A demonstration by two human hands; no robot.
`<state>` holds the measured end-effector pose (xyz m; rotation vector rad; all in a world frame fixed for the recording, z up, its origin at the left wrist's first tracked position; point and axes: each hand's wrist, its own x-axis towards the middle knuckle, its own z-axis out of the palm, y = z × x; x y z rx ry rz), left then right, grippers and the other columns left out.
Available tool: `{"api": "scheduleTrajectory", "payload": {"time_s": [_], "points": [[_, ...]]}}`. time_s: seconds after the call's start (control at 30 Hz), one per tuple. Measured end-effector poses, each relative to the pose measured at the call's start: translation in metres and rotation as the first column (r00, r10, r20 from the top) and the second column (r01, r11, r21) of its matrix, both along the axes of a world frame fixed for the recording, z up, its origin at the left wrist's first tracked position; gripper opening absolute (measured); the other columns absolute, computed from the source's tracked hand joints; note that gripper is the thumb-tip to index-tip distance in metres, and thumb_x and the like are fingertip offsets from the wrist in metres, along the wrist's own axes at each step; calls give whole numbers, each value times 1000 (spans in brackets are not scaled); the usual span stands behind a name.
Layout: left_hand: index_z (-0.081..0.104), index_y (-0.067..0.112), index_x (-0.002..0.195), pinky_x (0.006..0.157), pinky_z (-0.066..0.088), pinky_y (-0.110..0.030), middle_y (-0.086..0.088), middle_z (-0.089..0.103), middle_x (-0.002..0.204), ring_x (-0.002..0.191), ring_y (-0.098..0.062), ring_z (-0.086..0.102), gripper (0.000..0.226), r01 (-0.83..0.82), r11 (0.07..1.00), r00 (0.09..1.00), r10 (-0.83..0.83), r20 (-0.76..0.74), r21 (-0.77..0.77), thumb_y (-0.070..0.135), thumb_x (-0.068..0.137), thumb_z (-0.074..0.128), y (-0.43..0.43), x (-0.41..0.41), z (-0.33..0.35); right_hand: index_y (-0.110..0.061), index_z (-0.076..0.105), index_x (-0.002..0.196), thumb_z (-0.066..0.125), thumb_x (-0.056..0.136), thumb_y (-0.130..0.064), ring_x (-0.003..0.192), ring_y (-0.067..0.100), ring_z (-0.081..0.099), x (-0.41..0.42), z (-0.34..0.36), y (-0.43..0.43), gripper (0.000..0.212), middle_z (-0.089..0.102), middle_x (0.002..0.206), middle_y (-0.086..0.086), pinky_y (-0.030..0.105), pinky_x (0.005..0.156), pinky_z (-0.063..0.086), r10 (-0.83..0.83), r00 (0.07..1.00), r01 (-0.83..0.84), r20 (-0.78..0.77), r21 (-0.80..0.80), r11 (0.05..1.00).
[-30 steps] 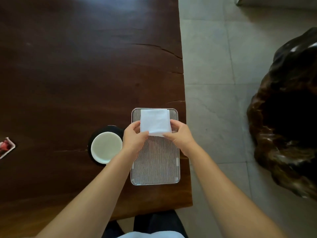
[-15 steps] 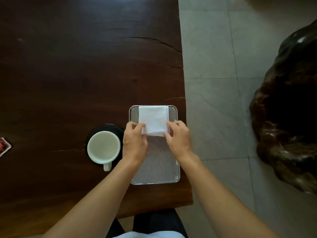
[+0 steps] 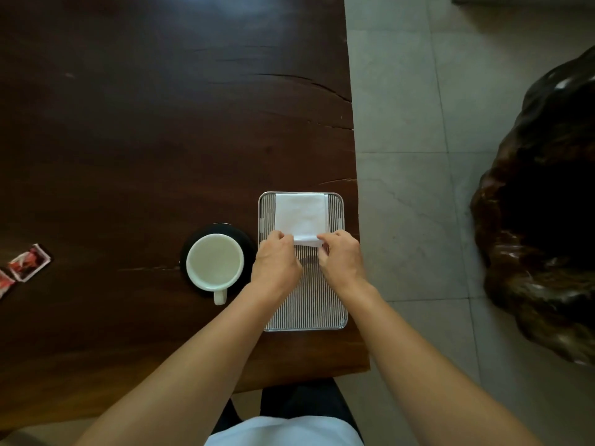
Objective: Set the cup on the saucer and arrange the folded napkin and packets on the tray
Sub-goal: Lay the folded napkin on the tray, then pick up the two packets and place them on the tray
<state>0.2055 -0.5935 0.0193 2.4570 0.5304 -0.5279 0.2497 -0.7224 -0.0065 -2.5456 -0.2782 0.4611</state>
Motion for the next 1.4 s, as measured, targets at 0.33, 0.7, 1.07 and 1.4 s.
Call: {"api": "scheduleTrajectory", "payload": {"time_s": [0.33,0.7,1.07,1.4], "points": [[69,13,113,79,50,-37,-10,70,110,105,-30,64,26,90,995,996,-90,0,-40,16,92,54,62,-30,68,-10,72,115,63,94,-15,91,19,65,-27,77,68,23,69,104,8,28,78,54,116,992,-118,49,38,992],[65,21,120,83,56,-40,-5,69,115,101,-26,65,29,-120,981,993,121,3,154,23,94,54,257,-122,118,-11,69,116,61,94,-20,97,25,62,-89,126,257,25,64,104,7,42,86,53,456,887,-460,69,45,887],[67,22,115,81,50,-38,-7,70,114,104,-31,65,28,-424,886,895,442,-62,189,20,90,54,386,-212,107,-14,66,121,60,94,-21,101,24,60,-136,117,401,28,62,108,4,35,84,51,683,729,-684,38,-10,730],[65,21,120,75,52,-37,-4,69,112,98,-24,66,26,-540,809,799,579,-162,231,19,94,58,436,-257,55,-15,64,113,60,95,-19,91,18,56,-165,75,469,19,54,96,-3,31,74,51,726,684,-729,-74,-76,680]]}}
